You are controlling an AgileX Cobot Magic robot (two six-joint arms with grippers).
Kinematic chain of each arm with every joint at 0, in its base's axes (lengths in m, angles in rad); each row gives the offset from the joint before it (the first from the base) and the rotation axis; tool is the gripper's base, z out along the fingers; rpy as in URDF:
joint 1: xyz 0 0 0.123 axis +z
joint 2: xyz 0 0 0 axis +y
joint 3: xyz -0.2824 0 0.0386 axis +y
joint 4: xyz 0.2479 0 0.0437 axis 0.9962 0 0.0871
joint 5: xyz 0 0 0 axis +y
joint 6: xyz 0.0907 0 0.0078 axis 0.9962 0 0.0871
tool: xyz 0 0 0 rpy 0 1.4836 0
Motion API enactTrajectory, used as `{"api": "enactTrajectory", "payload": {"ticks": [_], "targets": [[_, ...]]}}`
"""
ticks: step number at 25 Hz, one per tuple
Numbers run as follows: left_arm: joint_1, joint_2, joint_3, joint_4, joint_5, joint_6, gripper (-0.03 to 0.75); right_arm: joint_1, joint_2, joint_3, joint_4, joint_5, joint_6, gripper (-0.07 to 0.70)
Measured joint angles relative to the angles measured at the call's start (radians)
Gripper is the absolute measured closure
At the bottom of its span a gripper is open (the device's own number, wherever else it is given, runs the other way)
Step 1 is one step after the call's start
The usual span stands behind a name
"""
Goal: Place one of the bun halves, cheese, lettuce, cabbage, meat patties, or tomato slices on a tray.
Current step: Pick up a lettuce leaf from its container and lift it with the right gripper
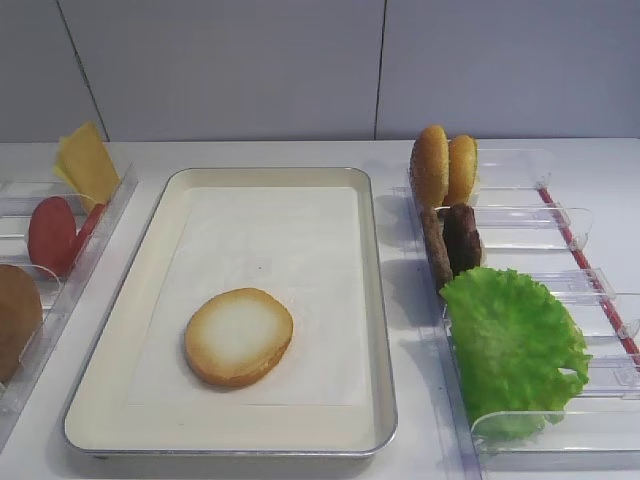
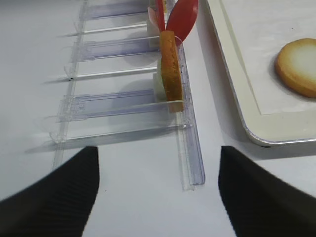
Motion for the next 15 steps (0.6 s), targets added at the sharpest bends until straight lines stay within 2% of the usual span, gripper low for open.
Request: {"api": "enactTrajectory", "payload": {"ticks": [8, 15], "targets": [[0.000, 0.000, 0.000, 0.000, 0.000, 0.000, 0.241, 0.000, 0.000, 0.000, 0.009, 0.007, -0.071, 0.047], [0.000, 0.000, 0.000, 0.000, 0.000, 0.000, 0.241, 0.000, 0.000, 0.000, 0.016, 0.007, -0.087, 0.047]]}}
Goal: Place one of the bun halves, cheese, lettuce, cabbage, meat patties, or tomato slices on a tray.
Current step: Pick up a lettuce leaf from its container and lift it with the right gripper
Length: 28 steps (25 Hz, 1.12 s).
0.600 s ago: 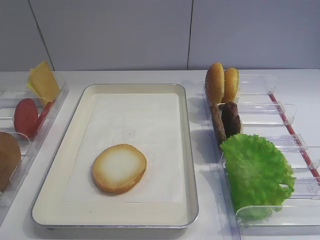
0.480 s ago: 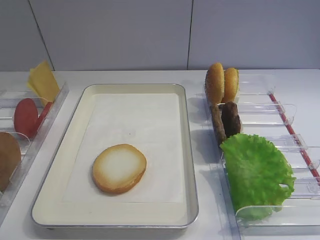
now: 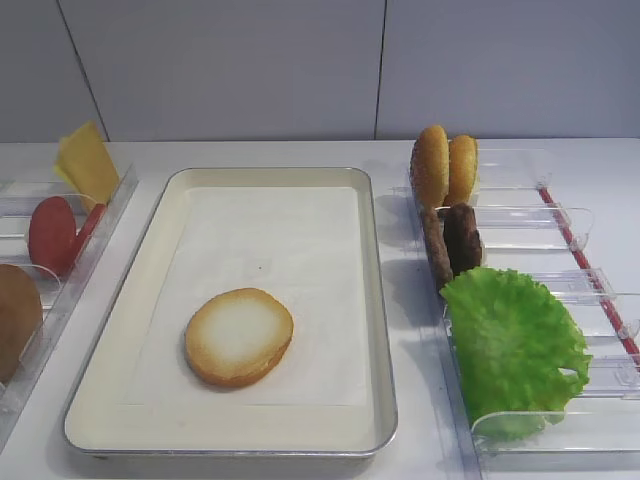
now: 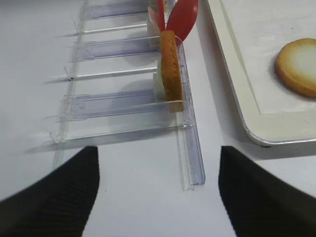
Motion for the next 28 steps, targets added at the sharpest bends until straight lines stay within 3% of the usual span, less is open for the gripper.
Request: {"api": "enactTrajectory", "payload": {"ticks": [7, 13, 19, 28], "targets": [[0.000, 0.000, 0.000, 0.000, 0.000, 0.000, 0.241, 0.000, 0.061, -0.053, 0.074, 0.048, -0.039, 0.047], [0.000, 0.000, 0.000, 0.000, 0.000, 0.000, 0.241, 0.000, 0.181, -0.121, 0.159, 0.051, -0.039, 0.053], [0.000, 0.000, 0.000, 0.000, 0.000, 0.000, 0.241, 0.000, 0.310, -0.130, 0.294, 0.051, -0.039, 0.112], [0.000, 0.000, 0.000, 0.000, 0.000, 0.000, 0.241, 0.000, 0.543, -0.131, 0.342, 0.034, -0.039, 0.115]]}}
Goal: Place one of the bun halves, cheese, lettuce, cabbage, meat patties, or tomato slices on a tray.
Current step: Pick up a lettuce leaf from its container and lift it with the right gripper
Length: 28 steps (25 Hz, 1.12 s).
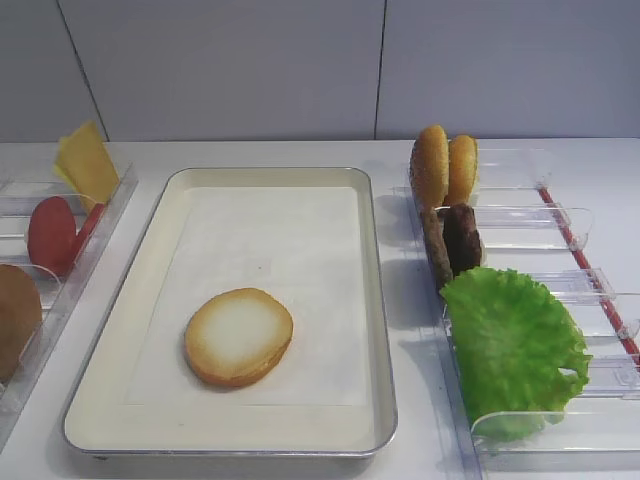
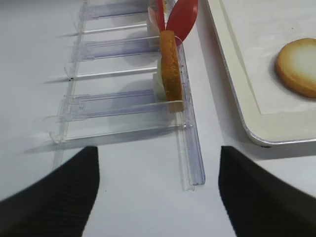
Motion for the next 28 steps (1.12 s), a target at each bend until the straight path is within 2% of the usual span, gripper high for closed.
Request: {"api": "enactTrajectory", "payload": {"ticks": [5, 13, 20, 28], "targets": [[0.000, 0.000, 0.000, 0.000, 0.000, 0.000, 0.241, 0.000, 0.128, 0.000, 0.055, -0.044, -0.002, 0.099], [0.000, 0.000, 0.000, 0.000, 0.000, 0.000, 0.241, 0.000, 0.290, 0.000, 0.118, -0.075, -0.136, 0.099], [0.000, 0.000, 0.000, 0.000, 0.000, 0.000, 0.241, 0.000, 0.380, 0.000, 0.127, -0.133, -0.203, 0.099], [0.000, 0.000, 0.000, 0.000, 0.000, 0.000, 0.241, 0.000, 0.487, 0.000, 0.183, -0.161, -0.286, 0.099]]}}
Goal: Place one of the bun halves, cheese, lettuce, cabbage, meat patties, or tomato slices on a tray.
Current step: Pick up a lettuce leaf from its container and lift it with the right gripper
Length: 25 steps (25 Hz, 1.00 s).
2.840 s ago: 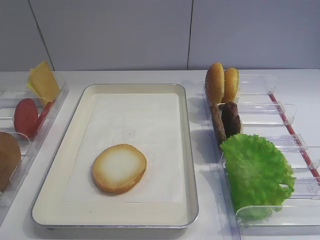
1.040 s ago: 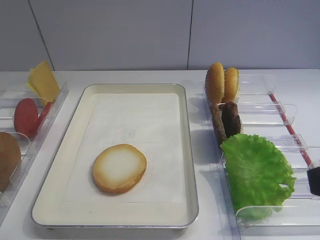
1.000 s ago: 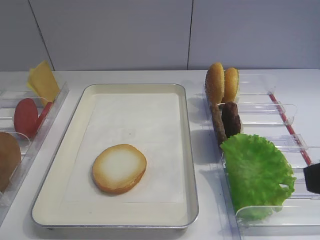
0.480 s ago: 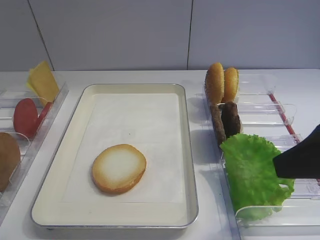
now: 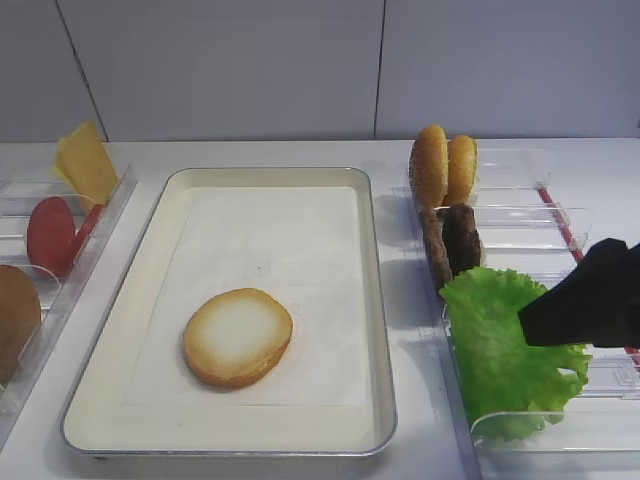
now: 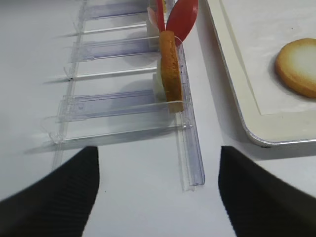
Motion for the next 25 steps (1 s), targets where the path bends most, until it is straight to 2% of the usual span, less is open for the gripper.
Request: {"api": "enactTrajectory", "payload": {"ticks": [8, 13, 18, 25], "targets": [[0.000, 0.000, 0.000, 0.000, 0.000, 0.000, 0.241, 0.000, 0.103, 0.000, 0.013, -0.041, -0.036, 0.099], [0.000, 0.000, 0.000, 0.000, 0.000, 0.000, 0.241, 0.000, 0.157, 0.000, 0.073, -0.052, -0.092, 0.099], [0.000, 0.000, 0.000, 0.000, 0.000, 0.000, 0.241, 0.000, 0.193, 0.000, 0.077, -0.062, -0.105, 0.104], [0.000, 0.000, 0.000, 0.000, 0.000, 0.000, 0.241, 0.000, 0.204, -0.002, 0.077, -0.082, -0.107, 0.234]]}}
